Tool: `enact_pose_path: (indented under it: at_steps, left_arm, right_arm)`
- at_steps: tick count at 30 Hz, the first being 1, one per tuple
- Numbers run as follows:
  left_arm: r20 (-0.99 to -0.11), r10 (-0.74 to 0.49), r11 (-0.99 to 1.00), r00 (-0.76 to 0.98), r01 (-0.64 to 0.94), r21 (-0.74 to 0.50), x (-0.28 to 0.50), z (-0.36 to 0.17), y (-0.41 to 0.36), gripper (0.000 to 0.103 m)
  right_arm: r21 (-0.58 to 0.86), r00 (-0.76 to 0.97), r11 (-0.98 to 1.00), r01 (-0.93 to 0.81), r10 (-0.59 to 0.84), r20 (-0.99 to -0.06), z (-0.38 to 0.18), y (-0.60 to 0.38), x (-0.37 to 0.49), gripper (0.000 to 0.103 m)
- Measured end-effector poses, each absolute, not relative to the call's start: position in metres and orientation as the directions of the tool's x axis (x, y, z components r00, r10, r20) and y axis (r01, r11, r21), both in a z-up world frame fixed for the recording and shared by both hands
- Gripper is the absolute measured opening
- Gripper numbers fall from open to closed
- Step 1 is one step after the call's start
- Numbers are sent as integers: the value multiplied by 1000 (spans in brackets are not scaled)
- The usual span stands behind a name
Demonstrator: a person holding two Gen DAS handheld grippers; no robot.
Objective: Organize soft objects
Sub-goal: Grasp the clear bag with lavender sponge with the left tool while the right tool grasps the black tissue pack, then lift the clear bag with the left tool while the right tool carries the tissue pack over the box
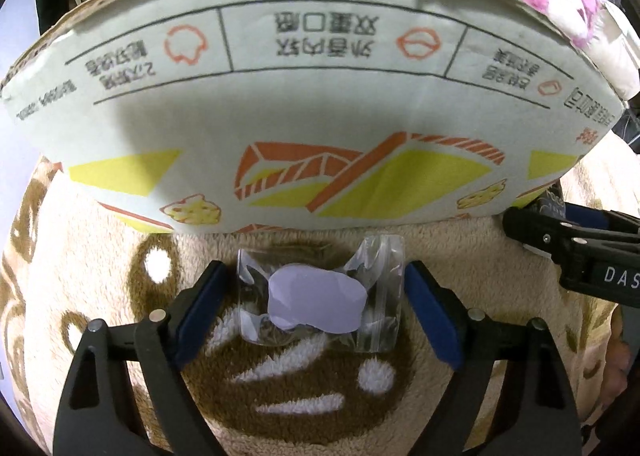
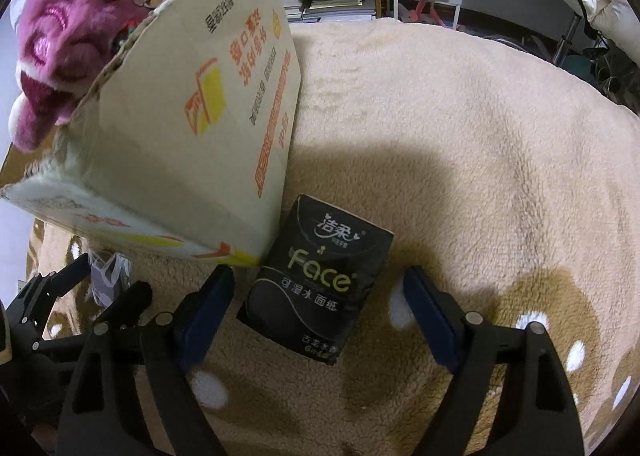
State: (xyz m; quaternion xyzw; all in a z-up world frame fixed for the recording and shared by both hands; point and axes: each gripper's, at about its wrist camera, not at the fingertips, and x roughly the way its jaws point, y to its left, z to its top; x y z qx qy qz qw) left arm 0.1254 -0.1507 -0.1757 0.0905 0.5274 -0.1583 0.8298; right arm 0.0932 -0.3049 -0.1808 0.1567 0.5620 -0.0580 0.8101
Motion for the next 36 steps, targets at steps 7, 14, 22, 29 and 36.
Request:
enact_pose_path:
  at_steps: [7, 14, 22, 29, 36]
  left_arm:
    - [-901, -185, 934, 393, 356, -36, 121, -184, -134, 81]
    - [-899, -186, 933, 397, 357, -35, 115, -180, -123, 74]
    - [-899, -176, 937, 401, 348, -28, 107, -172, -112, 74]
    - [-889, -157, 949, 430, 316, -15, 93, -158, -95, 74]
    - [-863, -130, 958, 489, 285, 17, 82, -139, -73, 74]
  right_arm:
    - [153, 364, 952, 265, 49, -930, -180, -298, 90, 86]
    - [93, 365, 971, 221, 6, -931, -176, -288, 86, 69]
    - [103, 377, 971, 215, 15, -926, -172, -287, 80, 62]
    - [134, 387, 967, 216, 41, -921, -166, -288, 72, 61]
    - [146, 406, 967, 207, 51, -913, -154, -284, 61, 61]
